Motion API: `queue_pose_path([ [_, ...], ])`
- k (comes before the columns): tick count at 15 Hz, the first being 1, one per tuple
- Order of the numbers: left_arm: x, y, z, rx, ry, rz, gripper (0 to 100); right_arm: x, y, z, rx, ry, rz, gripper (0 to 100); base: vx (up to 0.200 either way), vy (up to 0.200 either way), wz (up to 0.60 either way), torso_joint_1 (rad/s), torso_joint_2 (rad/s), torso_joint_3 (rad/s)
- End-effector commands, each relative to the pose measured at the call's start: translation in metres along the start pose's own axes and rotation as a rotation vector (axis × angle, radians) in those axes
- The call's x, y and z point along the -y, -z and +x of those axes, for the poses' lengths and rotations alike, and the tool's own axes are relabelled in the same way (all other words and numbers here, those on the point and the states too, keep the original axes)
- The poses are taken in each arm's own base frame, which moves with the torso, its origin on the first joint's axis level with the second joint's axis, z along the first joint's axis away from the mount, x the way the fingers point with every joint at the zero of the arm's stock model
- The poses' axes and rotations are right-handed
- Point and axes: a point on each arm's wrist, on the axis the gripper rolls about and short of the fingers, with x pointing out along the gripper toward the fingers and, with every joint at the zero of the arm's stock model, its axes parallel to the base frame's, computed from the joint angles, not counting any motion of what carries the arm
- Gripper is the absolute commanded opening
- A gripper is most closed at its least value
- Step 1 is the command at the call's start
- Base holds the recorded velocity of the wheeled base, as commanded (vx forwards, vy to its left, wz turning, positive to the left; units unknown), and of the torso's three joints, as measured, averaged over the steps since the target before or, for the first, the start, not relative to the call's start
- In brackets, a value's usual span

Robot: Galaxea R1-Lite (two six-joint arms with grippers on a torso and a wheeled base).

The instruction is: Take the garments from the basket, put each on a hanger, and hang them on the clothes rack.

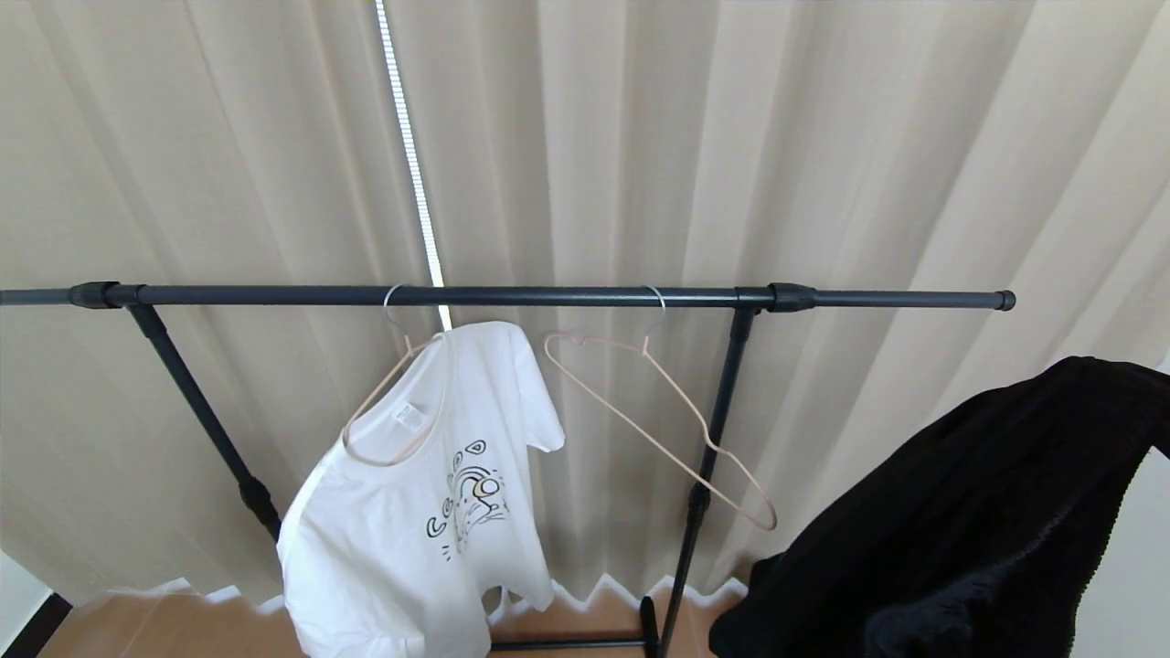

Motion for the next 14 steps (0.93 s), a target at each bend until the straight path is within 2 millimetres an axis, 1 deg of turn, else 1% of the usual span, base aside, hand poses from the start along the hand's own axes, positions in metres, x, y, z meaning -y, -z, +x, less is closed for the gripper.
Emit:
queue_pose_path([
  [1, 0.0, 0.0, 0.0, -0.002, 0.002, 0.006, 100, -0.001, 0.001, 0.0, -0.007, -0.002, -0.004, 0, 0.0, 0.0, 0.0, 0.0, 0.0, 0.0],
  [3, 0.0, 0.001, 0.0, -0.008, 0.015, 0.044, 100, -0.002, 0.004, -0.001, -0.019, -0.001, -0.034, 0, 0.0, 0.0, 0.0, 0.0, 0.0, 0.0],
  [4, 0.001, 0.001, 0.002, -0.029, 0.056, 0.105, 100, -0.003, 0.006, 0.001, -0.036, -0.002, -0.046, 0, 0.0, 0.0, 0.0, 0.0, 0.0, 0.0],
  [6, 0.003, -0.001, 0.018, -0.224, 0.076, 0.116, 100, -0.005, 0.008, 0.001, -0.088, -0.004, -0.05, 0, 0.0, 0.0, 0.0, 0.0, 0.0, 0.0],
  [7, 0.005, -0.001, 0.034, -0.403, 0.102, 0.125, 100, -0.005, 0.003, 0.001, -0.123, -0.043, -0.004, 0, 0.0, 0.0, 0.0, 0.0, 0.0, 0.0],
  [8, 0.007, -0.007, 0.042, -0.421, 0.14, 0.108, 100, -0.005, -0.002, -0.003, -0.158, -0.081, 0.077, 0, 0.0, 0.0, 0.0, 0.0, 0.0, 0.0],
  [9, 0.01, -0.022, 0.052, -0.415, 0.197, 0.063, 100, -0.007, -0.009, -0.01, -0.198, -0.163, 0.162, 0, 0.0, 0.0, 0.0, 0.0, 0.0, 0.0],
  [10, 0.012, -0.032, 0.06, -0.429, 0.232, 0.03, 100, -0.008, -0.02, -0.016, -0.221, -0.259, 0.227, 0, 0.0, 0.0, 0.0, 0.0, 0.0, 0.0],
  [11, 0.012, -0.032, 0.06, -0.429, 0.232, 0.03, 100, -0.008, -0.02, -0.016, -0.221, -0.259, 0.227, 0, 0.0, 0.0, 0.0, 0.0, 0.0, 0.0],
  [12, 0.02, -0.041, 0.08, -0.514, 0.349, 0.028, 100, -0.007, -0.04, -0.016, -0.253, -0.394, 0.383, 0, 0.0, 0.0, 0.0, 0.0, 0.0, 0.0],
  [13, 0.027, -0.047, 0.09, -0.544, 0.414, 0.024, 100, -0.008, -0.049, -0.01, -0.256, -0.443, 0.431, 0, 0.0, 0.0, 0.0, 0.0, 0.0, 0.0],
  [14, 0.032, -0.05, 0.095, -0.564, 0.449, 0.007, 100, -0.011, -0.052, -0.006, -0.262, -0.462, 0.45, 0, 0.0, 0.0, 0.0, 0.0, 0.0, 0.0],
])
